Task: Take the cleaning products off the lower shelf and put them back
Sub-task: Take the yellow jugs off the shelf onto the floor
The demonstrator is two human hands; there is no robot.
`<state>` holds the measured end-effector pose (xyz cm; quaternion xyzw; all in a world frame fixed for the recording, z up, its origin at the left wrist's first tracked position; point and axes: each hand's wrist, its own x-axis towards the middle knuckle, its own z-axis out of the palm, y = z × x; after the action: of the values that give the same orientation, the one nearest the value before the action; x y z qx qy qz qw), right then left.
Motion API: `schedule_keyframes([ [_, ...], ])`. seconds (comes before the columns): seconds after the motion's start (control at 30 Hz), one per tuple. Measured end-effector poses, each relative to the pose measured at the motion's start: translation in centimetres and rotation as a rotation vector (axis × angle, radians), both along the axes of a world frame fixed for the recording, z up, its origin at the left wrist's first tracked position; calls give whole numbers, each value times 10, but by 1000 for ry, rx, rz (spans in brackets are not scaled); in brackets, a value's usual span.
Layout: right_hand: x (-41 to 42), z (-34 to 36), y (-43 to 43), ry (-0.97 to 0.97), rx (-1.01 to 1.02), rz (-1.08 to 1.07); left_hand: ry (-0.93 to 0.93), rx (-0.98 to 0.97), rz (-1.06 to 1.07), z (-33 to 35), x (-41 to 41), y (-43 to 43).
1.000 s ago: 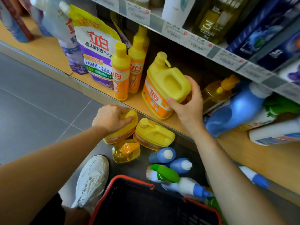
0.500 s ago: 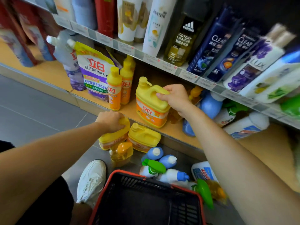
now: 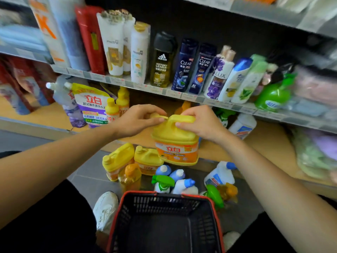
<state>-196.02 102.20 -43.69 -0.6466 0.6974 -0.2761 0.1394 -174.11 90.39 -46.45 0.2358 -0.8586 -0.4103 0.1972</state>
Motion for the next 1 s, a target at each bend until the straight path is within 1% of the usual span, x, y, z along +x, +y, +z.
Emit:
schedule_keyframes([
  [0.07,2,5,23,45,-38,34,-17,-17,-64,12,-6,15],
  [0.17,4,5,52,37,-45,15,-76,-12,-149,17,-12,32],
  [0.3,5,-11,81,20,8,-39,-111,50,-212,4,-23,53],
  [0.4,-3,-28,101,-49,14,-74,-169,-5,-274,-13,-37,66],
  [0.47,-11,-35,111,-103,11,-73,-134,-18,-261,-20,-47,74],
  [0.6,-23,-43,118,-100,50,-72,-42,-15,-282,-31,-60,83],
  [0.77,-21,-51,119,-98,98,-55,-104,-89,-292,-41,-65,81],
  [0.83,-20,-52,119,-110,75,-68,-97,-97,-296,-43,-65,83],
  [0.93,-22,-47,120,-133,18,-89,-11,-86,-277,-42,-62,84],
  [1.0,-26,-42,121,-141,-4,-100,43,-44,-247,-39,-59,85],
])
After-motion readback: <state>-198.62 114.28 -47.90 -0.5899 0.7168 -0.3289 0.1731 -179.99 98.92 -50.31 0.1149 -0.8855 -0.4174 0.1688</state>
